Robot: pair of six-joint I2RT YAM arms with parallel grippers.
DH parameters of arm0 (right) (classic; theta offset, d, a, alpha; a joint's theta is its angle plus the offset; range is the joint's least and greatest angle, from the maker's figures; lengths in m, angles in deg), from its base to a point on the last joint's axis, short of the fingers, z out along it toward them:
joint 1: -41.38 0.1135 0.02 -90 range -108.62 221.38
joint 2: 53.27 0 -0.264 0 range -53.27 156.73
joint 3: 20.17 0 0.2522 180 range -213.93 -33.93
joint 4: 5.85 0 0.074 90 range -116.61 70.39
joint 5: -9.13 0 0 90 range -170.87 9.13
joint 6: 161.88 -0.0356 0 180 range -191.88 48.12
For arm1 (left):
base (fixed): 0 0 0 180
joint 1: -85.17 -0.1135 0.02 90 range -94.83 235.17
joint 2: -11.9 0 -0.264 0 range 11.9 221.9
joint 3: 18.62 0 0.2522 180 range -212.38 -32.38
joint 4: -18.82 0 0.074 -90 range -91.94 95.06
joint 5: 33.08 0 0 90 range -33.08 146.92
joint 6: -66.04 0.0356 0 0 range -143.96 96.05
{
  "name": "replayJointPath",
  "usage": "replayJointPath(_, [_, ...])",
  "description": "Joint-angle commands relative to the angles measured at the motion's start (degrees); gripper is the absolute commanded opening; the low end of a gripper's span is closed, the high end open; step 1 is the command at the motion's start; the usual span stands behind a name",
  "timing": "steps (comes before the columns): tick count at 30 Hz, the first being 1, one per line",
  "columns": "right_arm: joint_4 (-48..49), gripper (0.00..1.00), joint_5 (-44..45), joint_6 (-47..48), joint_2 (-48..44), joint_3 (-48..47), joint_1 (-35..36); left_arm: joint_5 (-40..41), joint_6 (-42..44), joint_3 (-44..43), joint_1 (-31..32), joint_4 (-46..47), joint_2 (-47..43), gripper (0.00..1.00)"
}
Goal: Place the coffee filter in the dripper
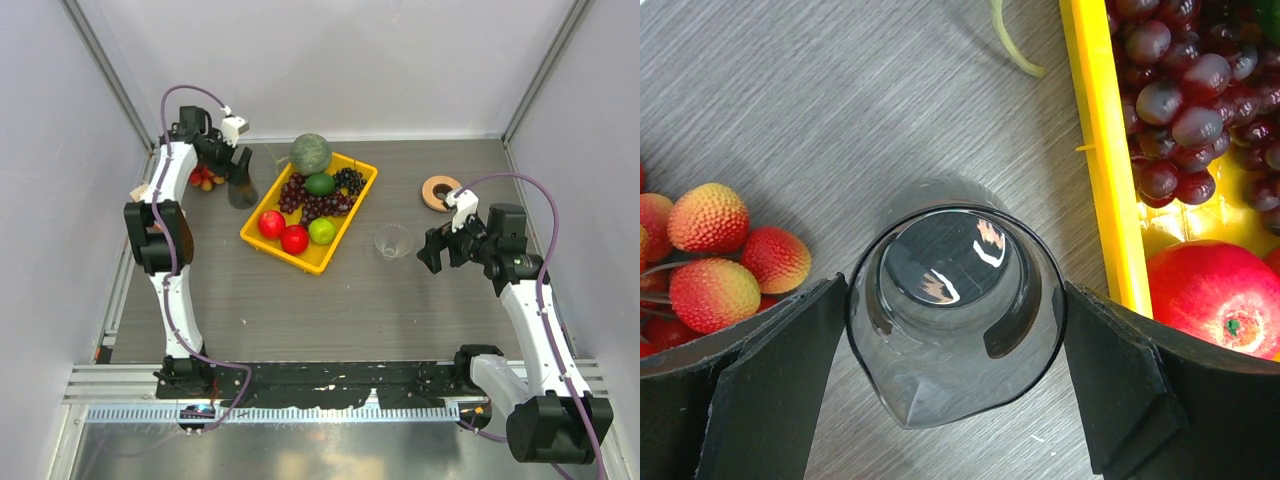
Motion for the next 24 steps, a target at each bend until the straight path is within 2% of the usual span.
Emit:
replayJointPath(1, [0.3, 0.95, -1.2, 0.5, 0.0, -2.5, -0.2, -1.7, 0.8, -1.6, 0.4, -1.5, 0.1, 0.95])
replayJointPath(5, [0.1, 0.95, -1.2, 0.4, -0.2, -2.6, -0.2, -1.3, 0.9, -1.4, 0.4, -1.4, -0.5, 0.88])
replayJointPath(12, [0.1, 0.95, -1.0, 0.5, -0.7, -2.5, -0.2, -1.3, 0.8, -1.3, 0.4, -2.0, -3.0, 0.65])
replayJointPath(19, [0.0, 0.96, -1.2, 0.6, -1.1, -2.6, -0.2, -1.3, 1.0, -3.3, 0.4, -5.7, -8.8, 0.63])
replayJointPath(24, [-0.1, 0.95, -1.9, 0.6, -1.7, -2.6, -0.2, -3.7, 1.4, -3.6, 0.4, -9.5, -17.3, 0.63])
